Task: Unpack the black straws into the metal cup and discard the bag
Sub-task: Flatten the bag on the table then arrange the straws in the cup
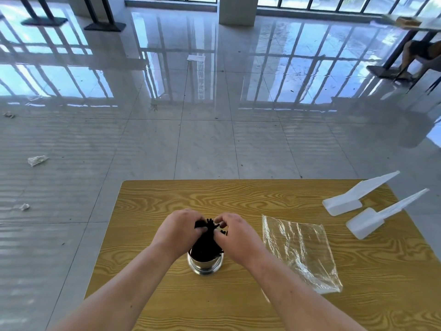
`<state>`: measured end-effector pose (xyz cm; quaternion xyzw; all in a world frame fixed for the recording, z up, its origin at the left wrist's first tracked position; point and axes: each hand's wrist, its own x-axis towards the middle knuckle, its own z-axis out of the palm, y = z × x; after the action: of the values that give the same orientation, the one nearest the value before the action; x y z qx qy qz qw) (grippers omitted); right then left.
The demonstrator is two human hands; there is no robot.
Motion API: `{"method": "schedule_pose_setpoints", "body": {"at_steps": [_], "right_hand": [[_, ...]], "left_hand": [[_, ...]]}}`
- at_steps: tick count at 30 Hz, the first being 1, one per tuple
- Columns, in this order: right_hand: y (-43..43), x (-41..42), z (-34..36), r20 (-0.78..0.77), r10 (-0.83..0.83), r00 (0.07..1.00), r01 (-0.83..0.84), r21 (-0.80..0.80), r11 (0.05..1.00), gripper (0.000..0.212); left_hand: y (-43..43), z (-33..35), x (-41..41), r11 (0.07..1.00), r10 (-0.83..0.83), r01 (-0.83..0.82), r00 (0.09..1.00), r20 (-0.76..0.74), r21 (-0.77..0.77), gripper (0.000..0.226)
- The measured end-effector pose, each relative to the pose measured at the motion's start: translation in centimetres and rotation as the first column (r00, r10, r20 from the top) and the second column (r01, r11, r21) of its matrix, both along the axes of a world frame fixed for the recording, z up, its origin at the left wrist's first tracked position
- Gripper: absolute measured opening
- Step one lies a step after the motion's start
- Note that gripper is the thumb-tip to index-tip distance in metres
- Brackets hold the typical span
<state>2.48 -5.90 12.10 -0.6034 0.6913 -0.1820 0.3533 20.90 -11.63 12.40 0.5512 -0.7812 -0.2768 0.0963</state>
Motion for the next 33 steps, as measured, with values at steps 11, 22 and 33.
{"method": "schedule_pose_setpoints", "body": {"at_steps": [11,22,33], "right_hand": [[-0.4,-0.1,0.4,0.059,-0.038,0.998,0.041,-0.046,0.998,0.023],[-0.1,-0.3,0.9,0.085,-0.112,0.990,0.119,-0.078,0.990,0.008],[1.1,-1.3,4.2,0.377,-0.184,0.908,0.226,-0.070,0.972,0.041]], "left_hand": [[-0.3,4.1,1.0,0.994,0.037,-0.040,0.999,-0.039,-0.106,0.005],[-0.5,9.4,2.5,0.978,0.131,-0.153,0.980,-0.148,-0.144,0.003],[-0.4,12.7,3.6,0.897,0.290,-0.388,0.878,-0.381,-0.210,0.016]]}}
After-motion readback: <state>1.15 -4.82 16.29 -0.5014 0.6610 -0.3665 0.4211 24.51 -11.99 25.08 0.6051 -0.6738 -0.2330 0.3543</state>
